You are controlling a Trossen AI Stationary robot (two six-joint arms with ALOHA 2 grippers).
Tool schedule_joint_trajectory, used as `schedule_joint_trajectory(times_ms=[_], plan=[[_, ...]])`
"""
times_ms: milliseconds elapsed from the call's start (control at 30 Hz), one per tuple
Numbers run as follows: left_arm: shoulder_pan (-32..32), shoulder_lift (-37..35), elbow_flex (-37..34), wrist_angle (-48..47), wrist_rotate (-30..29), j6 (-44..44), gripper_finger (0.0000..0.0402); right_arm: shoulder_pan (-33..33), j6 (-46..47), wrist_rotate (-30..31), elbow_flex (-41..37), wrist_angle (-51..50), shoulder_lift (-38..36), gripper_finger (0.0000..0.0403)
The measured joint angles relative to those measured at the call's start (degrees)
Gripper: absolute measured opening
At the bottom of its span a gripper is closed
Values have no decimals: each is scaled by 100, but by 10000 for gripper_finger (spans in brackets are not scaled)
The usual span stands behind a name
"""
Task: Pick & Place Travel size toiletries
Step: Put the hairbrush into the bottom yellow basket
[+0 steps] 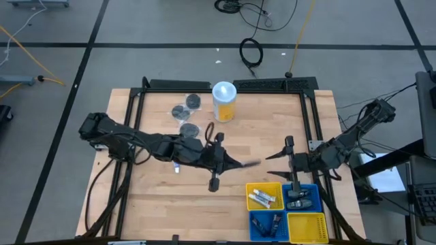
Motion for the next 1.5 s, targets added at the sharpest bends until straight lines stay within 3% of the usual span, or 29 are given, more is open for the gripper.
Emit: schedule_joint_trajectory(times_ms=[767,933,1133,1367,1500], plan=[[237,441,0,542,-55,340,0,-475,11,-45,0,291,476,197],[240,450,0,496,-56,342,0,-473,15,-45,0,210,474,148],[238,447,0,486,-189,345,1,-473,4,-47,0,86,466,29],[238,447,0,482,-520,358,20,-463,184,-73,0,-88,452,23],[235,447,0,486,-635,358,51,-462,361,-623,0,-136,380,23]])
